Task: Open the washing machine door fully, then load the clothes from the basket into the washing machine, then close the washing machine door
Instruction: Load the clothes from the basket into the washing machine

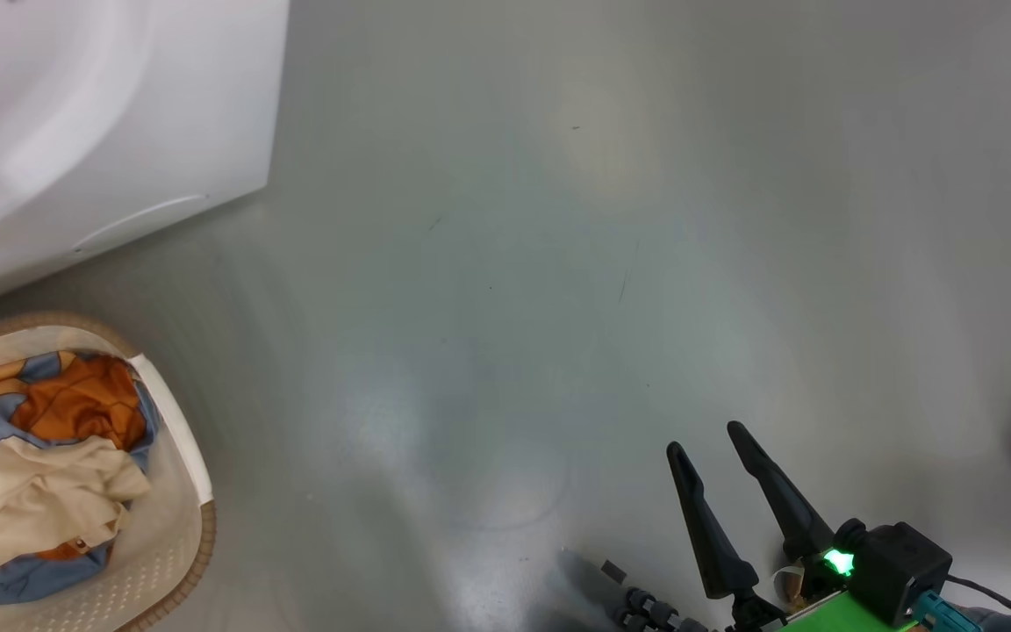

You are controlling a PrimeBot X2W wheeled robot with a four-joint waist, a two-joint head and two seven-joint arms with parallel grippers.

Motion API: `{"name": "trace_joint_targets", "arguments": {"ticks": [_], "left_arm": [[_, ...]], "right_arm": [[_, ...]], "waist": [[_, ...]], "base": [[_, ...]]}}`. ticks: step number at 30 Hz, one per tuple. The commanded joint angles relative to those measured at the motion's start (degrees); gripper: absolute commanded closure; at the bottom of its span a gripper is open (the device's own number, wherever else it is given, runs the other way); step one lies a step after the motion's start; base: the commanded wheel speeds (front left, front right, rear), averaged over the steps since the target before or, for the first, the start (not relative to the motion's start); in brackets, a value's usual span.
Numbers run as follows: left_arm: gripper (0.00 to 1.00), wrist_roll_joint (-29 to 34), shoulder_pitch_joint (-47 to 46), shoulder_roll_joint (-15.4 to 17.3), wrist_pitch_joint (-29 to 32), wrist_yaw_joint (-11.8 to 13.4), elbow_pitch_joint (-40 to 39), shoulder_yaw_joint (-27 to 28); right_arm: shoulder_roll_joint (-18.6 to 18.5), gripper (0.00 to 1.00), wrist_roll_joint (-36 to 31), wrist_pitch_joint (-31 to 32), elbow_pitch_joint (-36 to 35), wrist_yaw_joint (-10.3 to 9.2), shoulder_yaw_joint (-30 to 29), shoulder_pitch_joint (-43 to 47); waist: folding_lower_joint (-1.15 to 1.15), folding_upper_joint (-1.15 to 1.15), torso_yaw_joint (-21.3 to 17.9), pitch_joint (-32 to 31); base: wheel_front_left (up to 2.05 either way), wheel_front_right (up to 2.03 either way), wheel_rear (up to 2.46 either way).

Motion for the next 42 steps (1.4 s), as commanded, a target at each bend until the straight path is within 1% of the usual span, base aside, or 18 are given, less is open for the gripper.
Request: {"name": "trace_joint_targets", "arguments": {"ticks": [1,5,6,7,8,9,10,13,17,24,30,36,37,42], "left_arm": [[1.00,1.0,1.5,2.7,-0.3,-0.1,-0.7,0.4],[1.00,1.3,1.3,3.0,-0.3,-0.1,0.7,0.2],[0.79,1.4,1.2,3.1,-0.3,-0.1,1.8,-0.3],[0.55,1.7,1.0,3.2,-0.3,-0.1,2.8,-0.8],[0.05,1.8,0.7,3.3,-0.3,-0.1,3.9,-1.3],[0.05,1.8,0.7,3.3,-0.3,-0.1,3.9,-1.3],[0.00,2.1,0.4,3.4,-0.3,-0.1,5.3,-2.2],[0.00,4.2,-0.7,3.8,0.0,0.3,10.5,-5.0],[0.00,6.3,-2.9,3.4,0.2,1.1,16.2,-7.6],[0.00,7.5,-4.6,1.9,0.4,2.1,23.1,-9.9],[0.00,6.9,-3.6,-0.4,0.1,2.2,27.0,-10.5],[0.00,5.6,-1.7,-2.6,-0.2,2.9,28.2,-10.0],[0.00,5.0,-0.6,-3.7,-0.3,2.8,27.4,-9.6],[0.00,3.7,4.5,-6.5,-0.3,3.0,23.3,-8.2]], "right_arm": [[-0.8,0.00,1.0,-0.3,-1.1,0.09,1.2,1.0],[-0.8,0.00,1.3,-0.3,-1.0,0.09,1.6,0.7],[-0.8,0.00,1.4,-0.3,-0.9,0.09,1.7,0.6],[-0.8,0.00,1.4,-0.3,-0.8,0.09,1.8,0.5],[-0.8,0.00,1.4,-0.3,-0.7,0.09,1.9,0.5],[-0.8,0.00,1.4,-0.3,-0.7,0.09,1.9,0.5],[-0.8,0.00,1.4,-0.3,-0.6,0.09,1.9,0.5],[-0.8,0.00,1.4,-0.3,-0.3,0.09,2.1,0.3],[-0.8,0.00,1.3,-0.3,0.5,0.09,2.0,0.1],[-0.8,0.00,1.2,-0.3,1.6,0.09,1.8,-0.4],[-0.8,0.00,0.9,-0.3,2.6,0.09,1.9,-1.1],[-0.8,0.00,0.0,-0.3,3.6,0.09,1.6,-1.6],[-0.8,0.00,-0.3,-0.3,3.9,0.09,1.3,-1.7],[-0.8,0.00,-1.1,-0.3,4.8,0.09,0.7,-1.9]], "waist": [[0.00,0.00,-0.3,0.3],[0.00,0.00,-0.4,0.2],[0.00,0.00,-0.3,0.0],[0.00,0.00,-0.2,-0.2],[0.00,0.00,-0.2,-0.3],[0.00,0.00,-0.2,-0.3],[0.00,0.00,-0.1,-0.6],[0.00,0.00,0.2,-1.2],[0.00,0.00,0.8,-2.5],[0.00,0.00,2.4,-5.0],[0.00,0.00,3.8,-7.9],[0.00,0.00,5.4,-10.8],[0.00,0.00,6.1,-11.8],[0.00,0.00,8.4,-14.6]], "base": [[0.00,0.00,0.00],[0.00,0.00,0.00],[0.00,0.00,0.00],[0.00,0.00,0.00],[0.00,0.00,0.00],[0.00,0.00,0.00],[0.00,0.00,0.00],[0.00,0.00,0.00],[0.00,0.00,0.00],[0.00,0.00,0.00],[0.00,0.00,0.00],[0.00,0.00,0.00],[0.00,0.00,0.00],[0.00,0.00,0.00]]}}
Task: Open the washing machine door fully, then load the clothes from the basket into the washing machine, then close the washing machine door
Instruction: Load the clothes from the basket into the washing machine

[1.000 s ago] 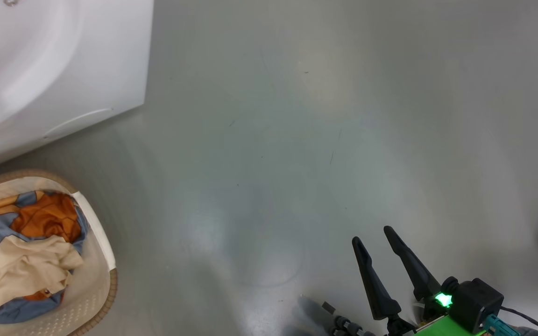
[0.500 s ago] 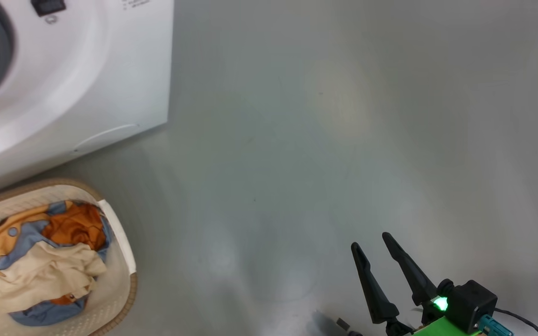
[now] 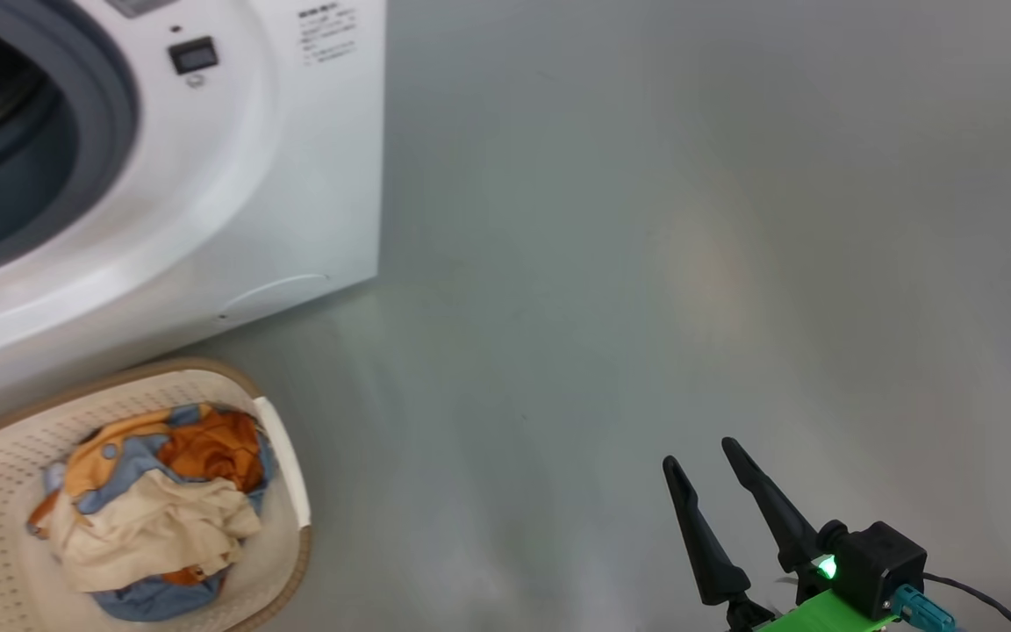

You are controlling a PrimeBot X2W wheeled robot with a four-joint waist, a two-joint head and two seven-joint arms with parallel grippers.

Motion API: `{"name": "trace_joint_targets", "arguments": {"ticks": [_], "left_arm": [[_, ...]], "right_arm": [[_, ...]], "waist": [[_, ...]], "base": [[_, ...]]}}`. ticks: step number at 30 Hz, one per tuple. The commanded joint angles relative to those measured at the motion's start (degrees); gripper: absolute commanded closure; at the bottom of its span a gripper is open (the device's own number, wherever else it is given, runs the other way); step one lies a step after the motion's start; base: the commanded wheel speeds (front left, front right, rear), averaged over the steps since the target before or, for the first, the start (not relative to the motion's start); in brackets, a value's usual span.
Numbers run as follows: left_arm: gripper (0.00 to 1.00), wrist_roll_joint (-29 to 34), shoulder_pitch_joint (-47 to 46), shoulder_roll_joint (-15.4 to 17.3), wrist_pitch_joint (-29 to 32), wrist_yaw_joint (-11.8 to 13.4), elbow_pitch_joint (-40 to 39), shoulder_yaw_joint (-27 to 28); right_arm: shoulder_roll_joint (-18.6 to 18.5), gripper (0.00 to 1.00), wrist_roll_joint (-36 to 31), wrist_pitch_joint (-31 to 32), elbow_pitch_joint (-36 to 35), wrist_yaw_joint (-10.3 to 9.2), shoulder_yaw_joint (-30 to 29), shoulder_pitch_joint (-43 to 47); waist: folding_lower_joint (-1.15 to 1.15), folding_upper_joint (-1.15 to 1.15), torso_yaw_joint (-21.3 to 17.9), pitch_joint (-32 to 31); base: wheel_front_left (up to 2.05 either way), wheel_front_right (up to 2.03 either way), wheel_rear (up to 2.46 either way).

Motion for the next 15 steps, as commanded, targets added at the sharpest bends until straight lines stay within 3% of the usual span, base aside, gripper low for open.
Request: {"name": "trace_joint_targets", "arguments": {"ticks": [1,15], "left_arm": [[0.00,-1.2,3.2,1.2,-0.3,0.4,-3.4,1.5],[0.00,-2.8,24.0,-10.3,-0.4,-1.7,-18.5,2.3]], "right_arm": [[-0.8,0.00,-0.9,-0.3,-0.6,0.09,0.8,-0.5],[-0.8,0.00,-3.6,-0.3,1.8,0.09,-3.2,-0.5]], "waist": [[0.00,0.00,2.9,-3.0],[0.00,0.00,12.8,-13.2]], "base": [[0.00,0.00,0.00],[0.00,0.00,0.00]]}}
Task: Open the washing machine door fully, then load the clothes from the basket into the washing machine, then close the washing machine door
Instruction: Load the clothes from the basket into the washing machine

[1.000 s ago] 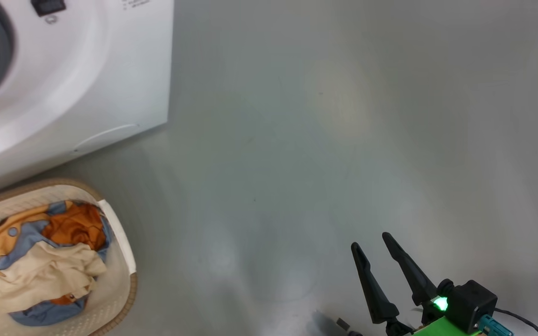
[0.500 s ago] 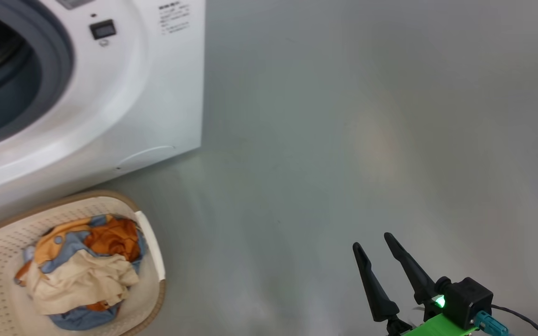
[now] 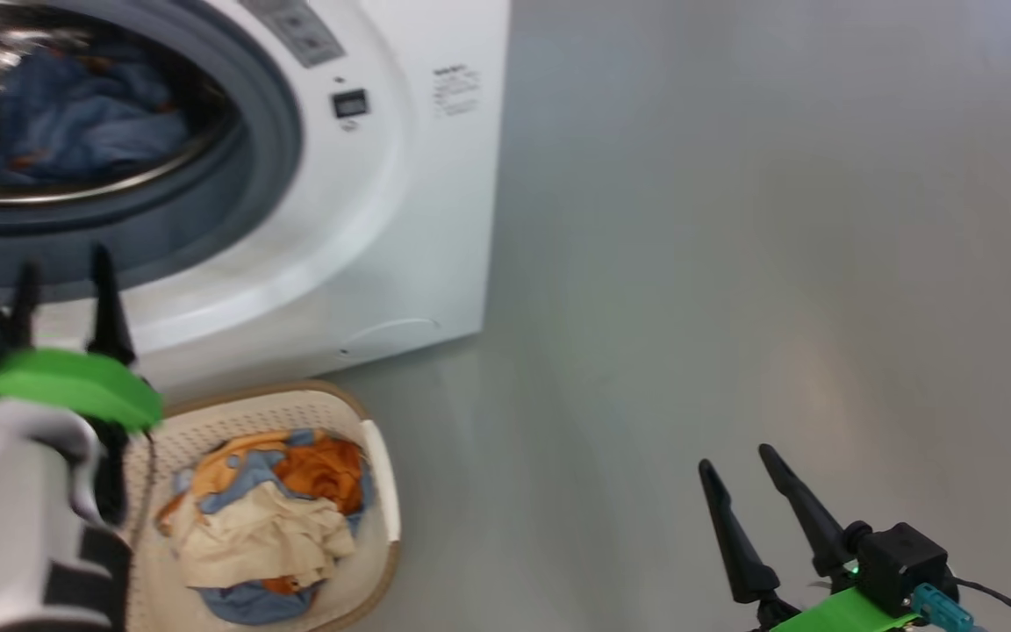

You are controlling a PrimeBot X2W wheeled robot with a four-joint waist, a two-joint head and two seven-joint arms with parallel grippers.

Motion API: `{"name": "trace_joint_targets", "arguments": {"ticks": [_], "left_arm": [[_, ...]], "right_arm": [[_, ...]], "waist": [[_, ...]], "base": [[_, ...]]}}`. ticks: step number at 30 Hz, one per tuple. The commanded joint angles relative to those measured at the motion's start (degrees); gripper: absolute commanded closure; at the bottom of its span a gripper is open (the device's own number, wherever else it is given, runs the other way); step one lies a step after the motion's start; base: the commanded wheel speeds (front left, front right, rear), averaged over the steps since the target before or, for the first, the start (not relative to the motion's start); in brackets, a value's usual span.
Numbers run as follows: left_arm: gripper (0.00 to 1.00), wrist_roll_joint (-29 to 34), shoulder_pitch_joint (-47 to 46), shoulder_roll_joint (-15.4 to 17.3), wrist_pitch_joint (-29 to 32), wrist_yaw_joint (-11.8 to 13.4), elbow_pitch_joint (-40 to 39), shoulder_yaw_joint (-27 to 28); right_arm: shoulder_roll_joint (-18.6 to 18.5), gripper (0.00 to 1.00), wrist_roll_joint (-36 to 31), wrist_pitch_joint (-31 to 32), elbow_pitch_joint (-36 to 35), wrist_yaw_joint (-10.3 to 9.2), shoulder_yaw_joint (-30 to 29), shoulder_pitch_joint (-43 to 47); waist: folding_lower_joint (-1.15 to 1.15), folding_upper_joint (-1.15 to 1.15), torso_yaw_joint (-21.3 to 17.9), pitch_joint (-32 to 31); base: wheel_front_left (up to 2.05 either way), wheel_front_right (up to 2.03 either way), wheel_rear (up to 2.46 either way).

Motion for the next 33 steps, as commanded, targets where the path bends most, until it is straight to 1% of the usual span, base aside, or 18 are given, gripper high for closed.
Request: {"name": "trace_joint_targets", "arguments": {"ticks": [1,4,7,11,14,19,24,30,33], "left_arm": [[0.00,-0.4,2.6,1.2,-0.4,-0.2,-2.8,1.0],[0.00,-0.2,7.7,-0.8,-0.4,-0.4,-6.3,0.4],[0.00,-0.3,12.7,-2.6,-0.4,-0.7,-9.7,-1.5],[0.00,-0.9,19.2,-3.8,-0.4,-1.0,-13.7,-5.1],[0.00,-1.4,23.5,-4.3,-0.4,-1.0,-17.7,-6.3],[0.00,-1.8,29.8,-4.9,-0.4,0.9,-23.8,-7.0],[0.00,-1.4,35.6,-5.2,-0.3,3.0,-28.0,-8.5],[0.00,-0.3,40.6,-5.2,-0.3,5.1,-32.1,-8.0],[0.00,-0.5,42.9,-5.3,-0.3,5.7,-34.0,-7.2]], "right_arm": [[-0.7,0.00,-0.6,-0.3,-0.9,0.09,0.6,-0.4],[-0.7,0.00,-1.2,-0.3,-0.4,0.09,-0.3,0.2],[-0.7,0.00,-1.8,-0.3,-0.2,0.09,-1.1,0.8],[-0.7,0.00,-2.1,-0.3,-0.1,0.09,-1.9,1.3],[-0.7,0.00,-2.3,-0.3,0.0,0.09,-2.1,1.8],[-0.7,0.00,-2.8,-0.3,0.3,0.09,-2.7,2.8],[-0.7,0.00,-3.3,-0.3,0.3,0.09,-3.9,4.3],[-1.4,0.00,-3.7,-0.3,0.5,0.09,-3.9,5.1],[-1.5,0.00,-3.7,-0.3,0.8,0.09,-3.8,4.9]], "waist": [[0.00,0.00,5.5,-5.5],[0.00,0.00,7.9,-7.9],[0.00,0.00,10.0,-9.8],[0.00,0.00,12.0,-12.1],[0.00,0.00,13.1,-13.4],[0.00,0.00,14.8,-15.4],[0.00,0.00,16.5,-17.8],[0.00,0.00,17.1,-19.3],[0.00,0.00,17.0,-20.0]], "base": [[0.00,0.00,0.00],[0.00,0.00,0.00],[0.00,0.00,0.00],[0.00,0.00,0.00],[0.00,0.00,0.00],[0.00,0.00,0.00],[0.00,0.00,0.00],[0.00,0.00,0.00],[0.00,0.00,0.00]]}}
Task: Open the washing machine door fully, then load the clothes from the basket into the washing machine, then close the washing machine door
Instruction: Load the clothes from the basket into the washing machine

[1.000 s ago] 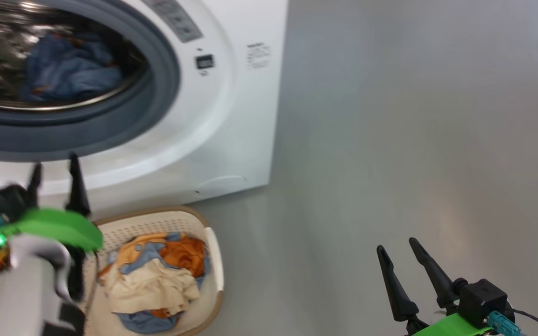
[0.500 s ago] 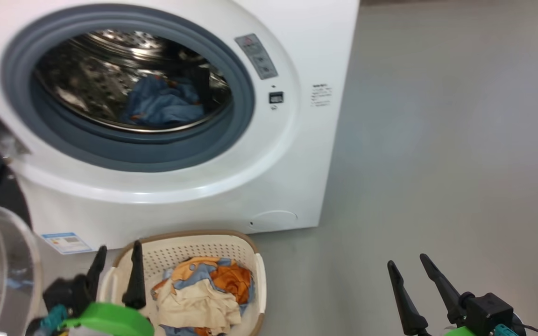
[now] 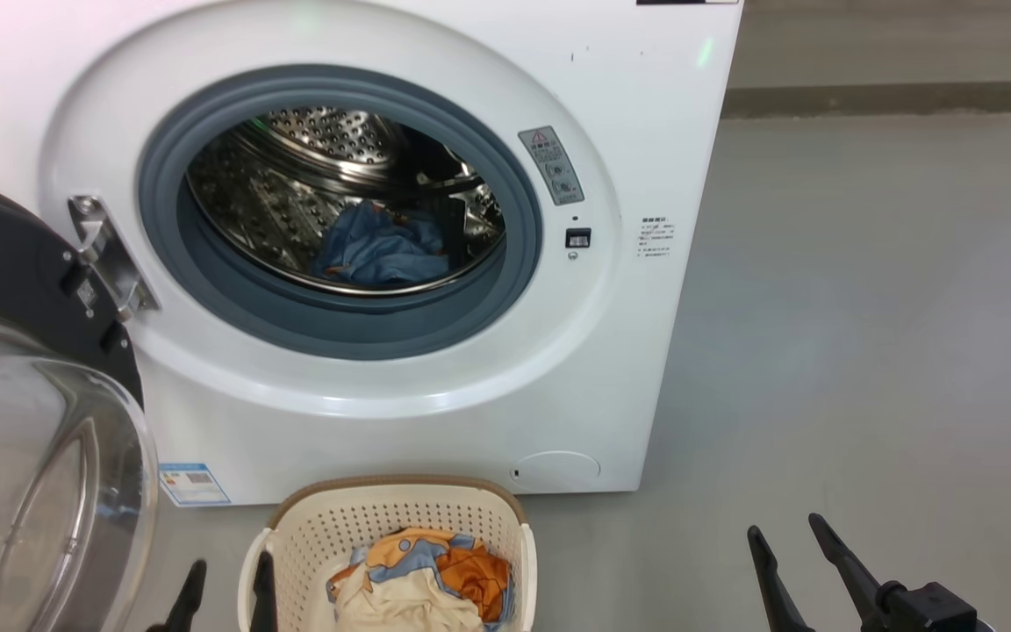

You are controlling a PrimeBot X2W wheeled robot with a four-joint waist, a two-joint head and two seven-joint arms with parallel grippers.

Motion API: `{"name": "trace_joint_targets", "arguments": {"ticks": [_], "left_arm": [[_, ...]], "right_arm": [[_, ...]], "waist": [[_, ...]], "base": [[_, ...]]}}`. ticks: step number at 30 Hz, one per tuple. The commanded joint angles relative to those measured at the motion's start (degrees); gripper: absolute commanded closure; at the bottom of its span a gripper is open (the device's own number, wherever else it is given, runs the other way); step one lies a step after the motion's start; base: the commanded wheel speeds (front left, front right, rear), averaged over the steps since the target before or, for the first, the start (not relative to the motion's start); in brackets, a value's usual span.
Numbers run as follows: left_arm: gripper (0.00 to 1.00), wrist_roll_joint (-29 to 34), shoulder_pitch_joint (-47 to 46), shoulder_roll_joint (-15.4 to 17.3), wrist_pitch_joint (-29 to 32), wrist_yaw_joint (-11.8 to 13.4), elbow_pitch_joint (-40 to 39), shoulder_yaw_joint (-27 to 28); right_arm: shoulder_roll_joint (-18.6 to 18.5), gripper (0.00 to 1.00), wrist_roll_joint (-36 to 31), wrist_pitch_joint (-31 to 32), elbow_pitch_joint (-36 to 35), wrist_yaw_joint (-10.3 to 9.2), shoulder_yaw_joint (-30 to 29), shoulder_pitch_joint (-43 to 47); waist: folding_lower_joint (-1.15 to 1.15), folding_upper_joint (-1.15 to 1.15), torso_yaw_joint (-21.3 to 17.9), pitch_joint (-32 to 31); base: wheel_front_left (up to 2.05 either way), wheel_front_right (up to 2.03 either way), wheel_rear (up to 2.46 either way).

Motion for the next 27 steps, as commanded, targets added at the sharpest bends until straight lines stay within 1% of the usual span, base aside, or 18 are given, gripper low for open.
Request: {"name": "trace_joint_targets", "arguments": {"ticks": [1,8,13,20,27], "left_arm": [[0.00,-0.2,0.1,0.5,-0.4,0.4,-2.4,2.2],[0.00,-0.2,2.2,0.4,-0.4,0.9,-4.2,2.4],[0.00,-0.5,3.0,0.3,-0.4,0.9,-5.2,2.8],[0.00,-0.6,3.3,0.2,-0.4,0.6,-5.8,3.9],[0.00,-0.6,3.2,0.2,-0.4,0.1,-6.0,4.0]], "right_arm": [[-0.5,0.00,-0.2,-0.3,-1.2,0.09,1.2,-1.3],[-0.6,0.00,0.2,-0.3,-1.2,0.09,1.3,-1.0],[-0.4,0.00,0.3,-0.3,-1.4,0.09,1.2,-0.8],[-0.2,0.00,0.2,-0.3,-1.5,0.09,0.6,-1.3],[-0.1,0.00,0.1,-0.3,-1.4,0.09,0.0,-1.8]], "waist": [[0.00,0.00,0.3,-0.9],[0.00,0.00,0.0,-1.5],[0.00,0.00,-1.1,-1.3],[0.00,0.00,-2.4,-0.8],[0.00,0.00,-2.6,-0.5]], "base": [[0.00,0.00,0.00],[0.00,0.00,0.00],[0.00,0.00,0.00],[0.00,0.00,0.00],[0.00,0.00,0.00]]}}
